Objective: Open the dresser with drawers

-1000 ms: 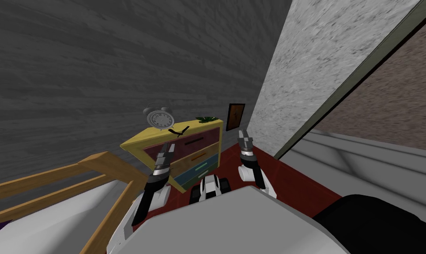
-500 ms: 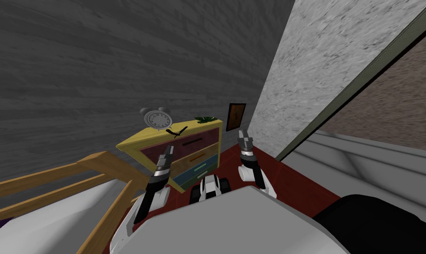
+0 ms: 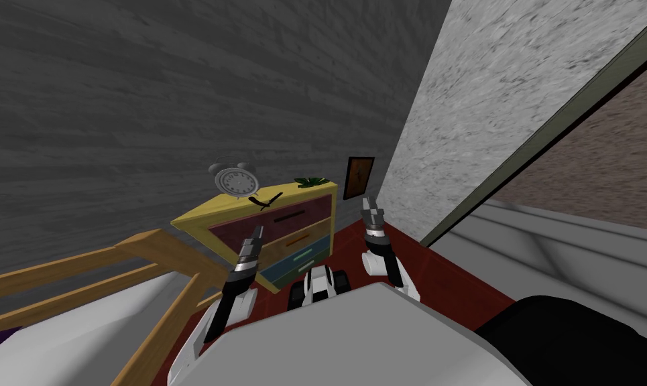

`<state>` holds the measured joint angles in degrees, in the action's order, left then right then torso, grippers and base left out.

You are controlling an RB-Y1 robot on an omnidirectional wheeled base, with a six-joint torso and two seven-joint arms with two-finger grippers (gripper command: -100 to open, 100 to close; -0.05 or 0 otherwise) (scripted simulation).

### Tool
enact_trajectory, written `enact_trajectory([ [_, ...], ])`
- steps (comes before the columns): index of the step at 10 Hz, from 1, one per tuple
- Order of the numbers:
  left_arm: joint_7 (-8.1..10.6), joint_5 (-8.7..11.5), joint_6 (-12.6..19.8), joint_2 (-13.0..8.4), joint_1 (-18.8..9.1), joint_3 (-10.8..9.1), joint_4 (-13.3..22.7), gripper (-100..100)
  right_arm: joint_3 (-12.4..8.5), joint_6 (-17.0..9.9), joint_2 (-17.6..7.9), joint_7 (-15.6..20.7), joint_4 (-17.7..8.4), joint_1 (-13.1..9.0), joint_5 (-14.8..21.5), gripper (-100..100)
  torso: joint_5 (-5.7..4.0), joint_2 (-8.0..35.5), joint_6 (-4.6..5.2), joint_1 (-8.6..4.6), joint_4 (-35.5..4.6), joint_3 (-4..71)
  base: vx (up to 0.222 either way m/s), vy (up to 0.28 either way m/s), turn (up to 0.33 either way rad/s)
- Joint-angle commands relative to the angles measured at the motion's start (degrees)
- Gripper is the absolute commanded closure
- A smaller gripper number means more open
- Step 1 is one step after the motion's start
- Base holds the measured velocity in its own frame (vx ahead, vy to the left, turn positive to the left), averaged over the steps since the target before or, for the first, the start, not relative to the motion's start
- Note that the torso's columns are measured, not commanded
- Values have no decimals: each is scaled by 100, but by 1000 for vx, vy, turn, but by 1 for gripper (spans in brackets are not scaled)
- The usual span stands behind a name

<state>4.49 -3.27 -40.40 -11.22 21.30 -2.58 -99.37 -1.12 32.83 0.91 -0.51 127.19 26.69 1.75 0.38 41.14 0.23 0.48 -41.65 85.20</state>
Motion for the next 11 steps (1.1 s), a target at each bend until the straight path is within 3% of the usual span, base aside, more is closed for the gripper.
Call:
enact_trajectory([
  [1,-9,20,-24,-38,-41,-47,372,-100,0,0,0,0,0,0,0,0,1,1,2,5,-1,-1,10,-32,26],
  [5,-32,32,-115,-51,-85,-83,730,-100,0,0,0,0,0,0,0,0,6,-7,-2,11,4,2,9,-33,21],
  [11,-100,67,-381,-51,-215,-188,1541,-100,0,0,0,0,0,0,0,0,3,3,-5,9,-5,-4,7,-37,31],
])
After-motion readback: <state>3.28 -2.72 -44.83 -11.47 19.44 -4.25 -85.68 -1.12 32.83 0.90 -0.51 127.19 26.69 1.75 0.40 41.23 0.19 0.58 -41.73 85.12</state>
